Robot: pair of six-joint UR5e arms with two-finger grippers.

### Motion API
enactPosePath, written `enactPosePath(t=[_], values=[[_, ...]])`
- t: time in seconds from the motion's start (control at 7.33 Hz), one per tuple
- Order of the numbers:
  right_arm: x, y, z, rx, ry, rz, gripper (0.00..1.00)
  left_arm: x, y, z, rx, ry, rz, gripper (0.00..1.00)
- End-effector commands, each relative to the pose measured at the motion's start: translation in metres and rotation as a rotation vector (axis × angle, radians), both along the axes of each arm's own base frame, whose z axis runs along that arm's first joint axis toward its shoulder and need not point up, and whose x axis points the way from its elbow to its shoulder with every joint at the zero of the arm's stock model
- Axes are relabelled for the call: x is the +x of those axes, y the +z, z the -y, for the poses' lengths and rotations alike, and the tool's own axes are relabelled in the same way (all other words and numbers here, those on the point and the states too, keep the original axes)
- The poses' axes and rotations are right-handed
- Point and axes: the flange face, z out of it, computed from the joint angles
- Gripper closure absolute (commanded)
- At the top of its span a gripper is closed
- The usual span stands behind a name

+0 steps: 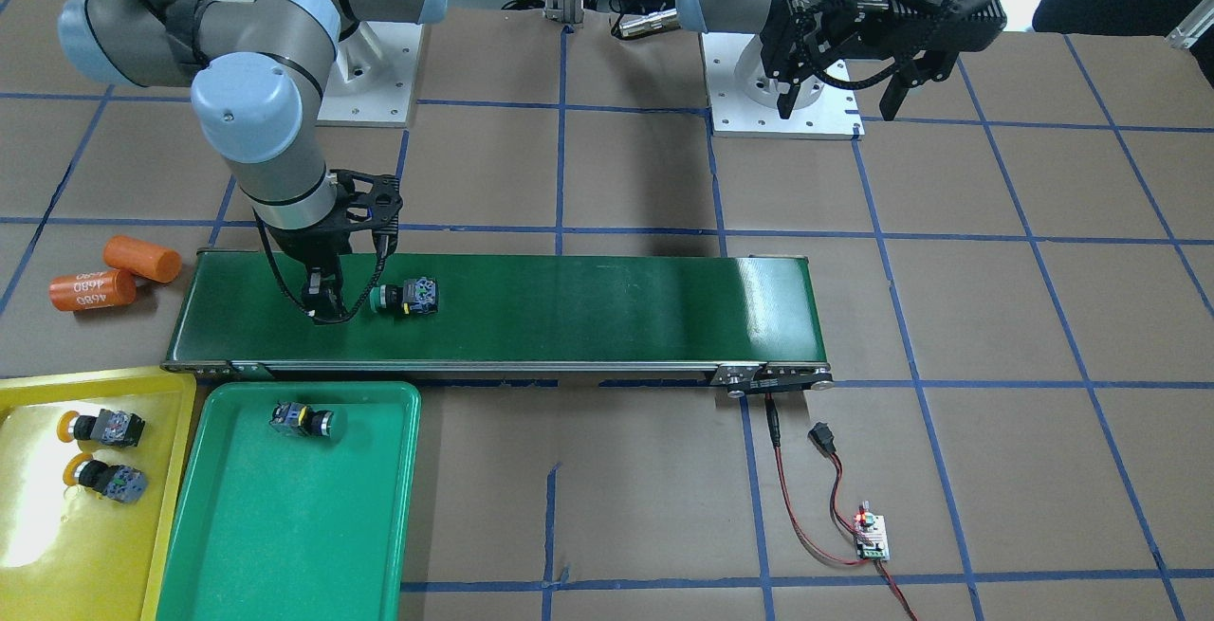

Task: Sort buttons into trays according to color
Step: 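Grasp the green-capped button with the right gripper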

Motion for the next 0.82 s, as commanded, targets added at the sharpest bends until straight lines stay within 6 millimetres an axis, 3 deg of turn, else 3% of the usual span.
enactPosePath(t=[0.0, 0.27, 0.55, 0.68], values=[[0.0051, -0.0041, 0.0049, -0.028, -0.015, 0.011, 0.04, -0.0001, -0.0006, 0.0008, -0.003, 0.0, -0.001, 0.0], [0.0032, -0.0115, 0.0063, -0.013, -0.003, -0.009, 0.28, 0.0, 0.0003, 0.0021, -0.017, 0.0, 0.0, 0.0], [-0.0004, -0.004, 0.0115, -0.032, 0.002, -0.047, 0.79, 0.0002, 0.0013, 0.0018, -0.022, 0.0, 0.002, 0.0], [-0.0004, -0.003, 0.0131, -0.038, 0.003, -0.047, 0.89, 0.0008, 0.0015, 0.0022, -0.023, 0.002, 0.002, 0.0]])
